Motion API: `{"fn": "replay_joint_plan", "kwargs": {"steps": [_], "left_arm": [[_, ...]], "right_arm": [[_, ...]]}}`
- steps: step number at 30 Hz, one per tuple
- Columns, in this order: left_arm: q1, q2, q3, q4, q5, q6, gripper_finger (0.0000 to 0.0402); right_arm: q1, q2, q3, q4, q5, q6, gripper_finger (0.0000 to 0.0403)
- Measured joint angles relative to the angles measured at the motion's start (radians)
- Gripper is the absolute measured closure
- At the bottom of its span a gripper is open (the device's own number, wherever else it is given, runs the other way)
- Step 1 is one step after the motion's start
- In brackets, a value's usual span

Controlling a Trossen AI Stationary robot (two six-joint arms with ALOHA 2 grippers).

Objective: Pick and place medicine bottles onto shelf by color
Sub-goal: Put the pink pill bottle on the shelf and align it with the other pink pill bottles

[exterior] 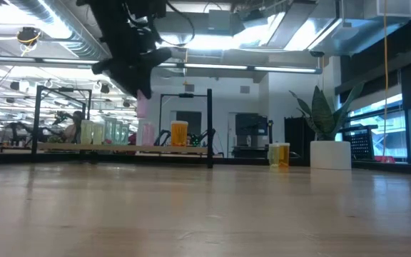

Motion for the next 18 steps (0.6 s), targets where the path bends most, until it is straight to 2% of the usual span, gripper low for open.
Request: {"fn": "replay_joint_plan", "kwargs": {"steps": [9,14,18], "left_arm": [[-0.011,0.000,-0.117,0.128,-0.014,-0.040,0.0305],[-0.010,0.005,-0.145,0.157,-0.075,-0.015,0.0305],[-0.008,0.018,-0.148,0.162,-0.079,-0.003,0.0305]], "right_arm": [[0.000,0.000,0.000,0.000,-0.001,0.000,0.0205],[0.000,0.000,0.000,0.002,-0.001,0.000,0.0205],[0.000,0.000,0.000,0.006,-0.001,0.000,0.0205]]}}
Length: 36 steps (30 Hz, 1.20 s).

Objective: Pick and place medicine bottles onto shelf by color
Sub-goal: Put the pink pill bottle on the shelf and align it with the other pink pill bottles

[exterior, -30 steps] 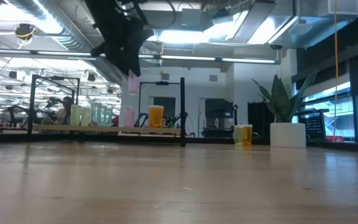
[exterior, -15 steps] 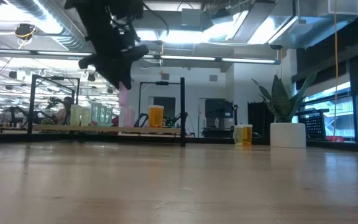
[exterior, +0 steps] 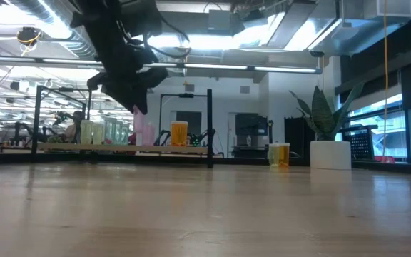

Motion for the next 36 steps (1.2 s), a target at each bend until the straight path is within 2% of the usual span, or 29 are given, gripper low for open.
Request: {"fn": "replay_joint_plan", "kwargs": {"steps": [10,23,28,36], "left_arm": [[0.000,0.084,-0.002,0.032,0.017,0.018,0.0305],[0.006,0.077,-0.002,0.037,-0.010,0.020,0.0305],[0.028,0.077,-0.002,0.047,-0.016,0.064,0.0305],[0.057,0.077,-0.002,0.046,0.020,0.064,0.0305]], "right_arm": [[0.000,0.000,0.000,0.001,0.000,0.000,0.0205],[0.000,0.000,0.000,0.001,0.000,0.006,0.0205],[0.000,0.000,0.000,0.001,0.000,0.007,0.0205],[0.000,0.000,0.000,0.001,0.000,0.006,0.0205]]}}
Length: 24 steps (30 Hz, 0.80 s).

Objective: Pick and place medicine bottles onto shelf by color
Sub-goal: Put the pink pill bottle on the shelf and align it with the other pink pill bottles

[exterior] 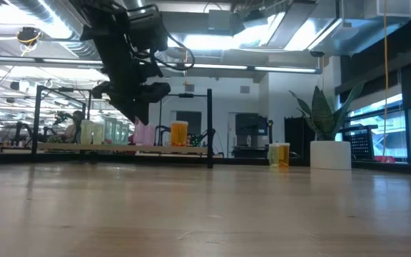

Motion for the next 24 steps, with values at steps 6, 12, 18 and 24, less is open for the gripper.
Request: {"fn": "replay_joint_plan", "kwargs": {"steps": [6,12,18,24], "left_arm": [[0.000,0.000,0.000,0.000,0.011,0.000,0.0305],[0.000,0.000,0.000,0.000,0.023,-0.002,0.0305],[0.000,0.000,0.000,0.003,0.024,-0.006,0.0305],[0.000,0.000,0.000,0.013,0.023,-0.027,0.0305]], "right_arm": [[0.000,0.000,0.000,0.000,0.000,-0.002,0.0205],[0.000,0.000,0.000,0.000,-0.001,-0.003,0.0205],[0.000,0.000,0.000,0.000,-0.001,-0.006,0.0205],[0.000,0.000,0.000,0.000,-0.001,-0.006,0.0205]]}}
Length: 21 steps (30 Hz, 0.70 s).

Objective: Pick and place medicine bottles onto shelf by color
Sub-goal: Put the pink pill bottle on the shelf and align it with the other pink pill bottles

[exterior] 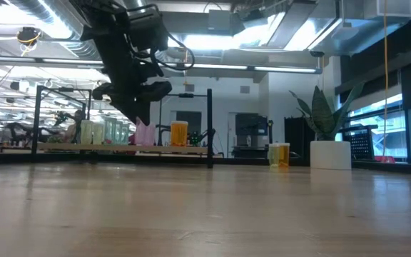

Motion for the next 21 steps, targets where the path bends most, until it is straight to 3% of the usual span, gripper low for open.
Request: {"fn": "replay_joint_plan", "kwargs": {"steps": [15,21], "left_arm": [[0.030,0.000,0.000,0.003,0.000,-0.031,0.0304],[0.030,0.000,0.000,0.003,0.000,-0.046,0.0285]], "right_arm": [[0.000,0.000,0.000,0.000,0.000,0.000,0.0205],[0.000,0.000,0.000,0.000,0.000,0.000,0.0205]]}}
